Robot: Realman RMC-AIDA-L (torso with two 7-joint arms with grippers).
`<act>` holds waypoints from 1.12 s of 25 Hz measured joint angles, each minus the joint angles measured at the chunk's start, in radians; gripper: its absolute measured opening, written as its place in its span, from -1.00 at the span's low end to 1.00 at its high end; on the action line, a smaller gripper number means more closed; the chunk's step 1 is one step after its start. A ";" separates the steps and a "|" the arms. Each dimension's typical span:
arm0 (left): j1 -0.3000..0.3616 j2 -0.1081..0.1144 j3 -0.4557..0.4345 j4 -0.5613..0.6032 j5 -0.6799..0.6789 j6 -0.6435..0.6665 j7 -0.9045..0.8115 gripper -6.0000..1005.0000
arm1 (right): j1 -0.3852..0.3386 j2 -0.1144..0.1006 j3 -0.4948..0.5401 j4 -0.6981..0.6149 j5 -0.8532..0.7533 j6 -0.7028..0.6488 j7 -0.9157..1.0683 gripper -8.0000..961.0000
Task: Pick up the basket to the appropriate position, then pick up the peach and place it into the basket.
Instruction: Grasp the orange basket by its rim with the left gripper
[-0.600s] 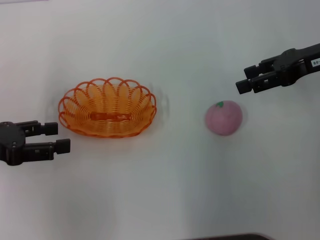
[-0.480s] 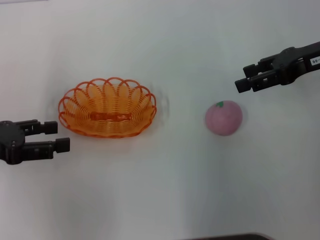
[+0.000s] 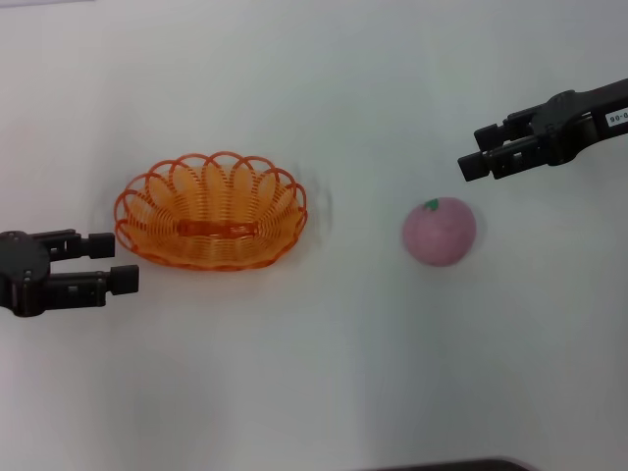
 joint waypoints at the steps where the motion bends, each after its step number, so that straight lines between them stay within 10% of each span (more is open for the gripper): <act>1: 0.000 0.000 0.000 0.000 0.000 0.000 0.000 0.62 | 0.000 0.000 0.000 0.000 0.000 0.000 0.000 0.55; 14: -0.002 0.009 -0.006 0.000 -0.005 0.020 -0.036 0.62 | 0.000 0.000 0.000 0.001 0.000 -0.001 0.000 0.55; 21: -0.086 0.050 -0.002 0.009 0.011 -0.063 -0.390 0.62 | 0.001 0.001 0.000 0.002 0.000 0.004 0.000 0.55; 28: -0.173 0.041 0.111 0.142 0.166 -0.198 -0.670 0.62 | 0.003 0.003 0.000 0.002 0.000 0.007 0.000 0.55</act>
